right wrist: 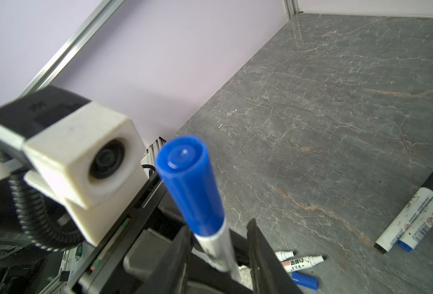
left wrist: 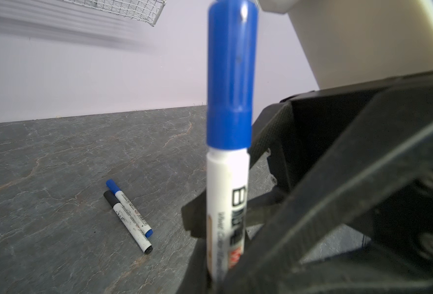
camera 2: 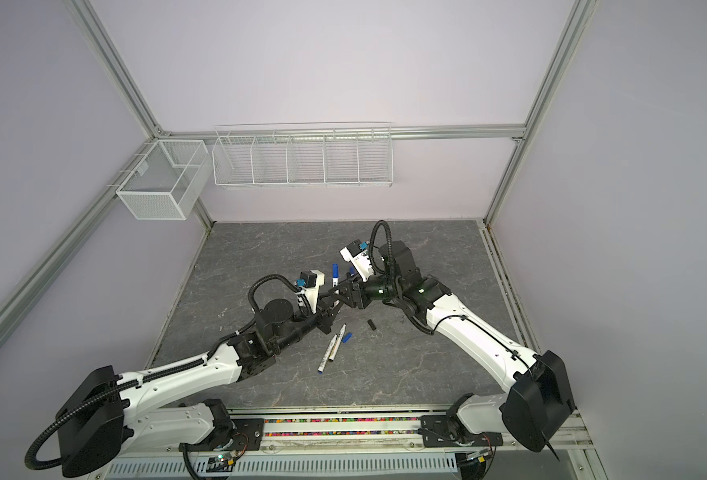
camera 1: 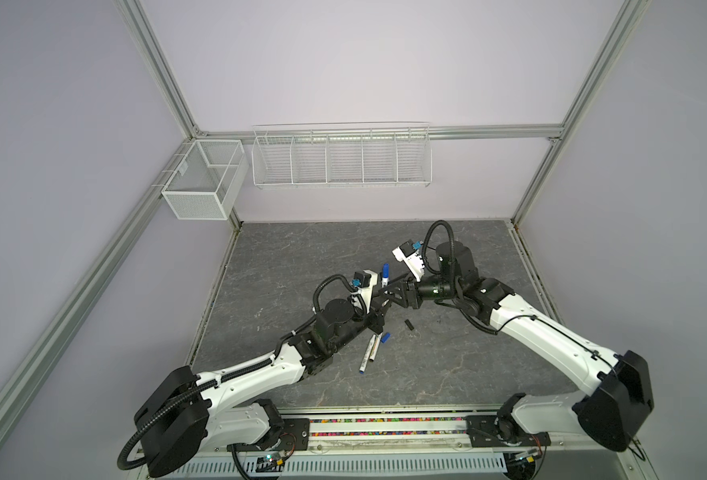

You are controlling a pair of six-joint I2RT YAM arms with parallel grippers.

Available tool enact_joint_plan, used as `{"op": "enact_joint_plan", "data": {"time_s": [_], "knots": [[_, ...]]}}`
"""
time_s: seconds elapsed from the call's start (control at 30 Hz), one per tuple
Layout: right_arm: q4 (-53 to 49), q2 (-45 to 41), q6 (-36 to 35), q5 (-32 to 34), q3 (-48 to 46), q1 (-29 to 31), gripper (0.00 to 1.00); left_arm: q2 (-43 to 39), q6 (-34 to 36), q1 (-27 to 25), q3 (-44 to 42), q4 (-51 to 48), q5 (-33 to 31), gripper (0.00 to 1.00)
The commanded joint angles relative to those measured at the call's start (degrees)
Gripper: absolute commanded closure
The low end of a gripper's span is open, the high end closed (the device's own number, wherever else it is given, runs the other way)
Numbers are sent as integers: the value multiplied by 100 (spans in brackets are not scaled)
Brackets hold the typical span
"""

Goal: Insert the pens into the pen caps
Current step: 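Push the blue cap further onto the marker with the right gripper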

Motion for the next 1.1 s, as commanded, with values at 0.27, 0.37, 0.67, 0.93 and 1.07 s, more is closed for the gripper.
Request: {"op": "enact_joint_plan", "data": {"time_s": [0.27,0.37,0.67,0.93,1.07], "knots": [[-625,-515,-249,502,87,-135,56,26,347,-149,-663,36,-386,100],[-649,-382,-310,623,267,-140,56,19,386,-286,-743,-28,-468,100],[-706,339,-204,502,696,-123,59,24,247,-451,-844,104,-552,100],[-456,310,93,326,323,-14,65,68,256,-461,-838,135,-583,100],[-438,338,162,319,222,32,68,83,247,-461,-843,167,-583,100]]}}
